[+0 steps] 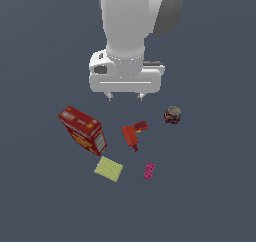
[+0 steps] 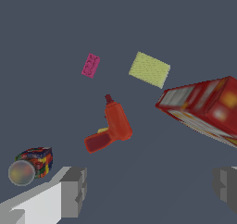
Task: Pick up a designated object from a clutter of objects.
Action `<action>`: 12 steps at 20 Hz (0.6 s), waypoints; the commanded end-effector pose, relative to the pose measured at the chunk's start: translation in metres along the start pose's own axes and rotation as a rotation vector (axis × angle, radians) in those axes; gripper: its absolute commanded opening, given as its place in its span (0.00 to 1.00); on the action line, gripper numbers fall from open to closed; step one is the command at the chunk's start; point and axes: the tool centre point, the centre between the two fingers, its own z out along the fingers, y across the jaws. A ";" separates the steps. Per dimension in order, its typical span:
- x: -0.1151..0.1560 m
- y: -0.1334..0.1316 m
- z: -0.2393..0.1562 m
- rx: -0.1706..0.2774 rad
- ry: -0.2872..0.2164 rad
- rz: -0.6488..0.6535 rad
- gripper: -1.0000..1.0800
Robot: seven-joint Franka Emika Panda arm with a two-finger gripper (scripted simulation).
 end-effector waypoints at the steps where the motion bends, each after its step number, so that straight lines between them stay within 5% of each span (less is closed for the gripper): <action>1: 0.000 0.000 0.000 0.000 0.000 0.000 0.96; 12: -0.005 0.003 -0.001 -0.016 -0.013 -0.026 0.96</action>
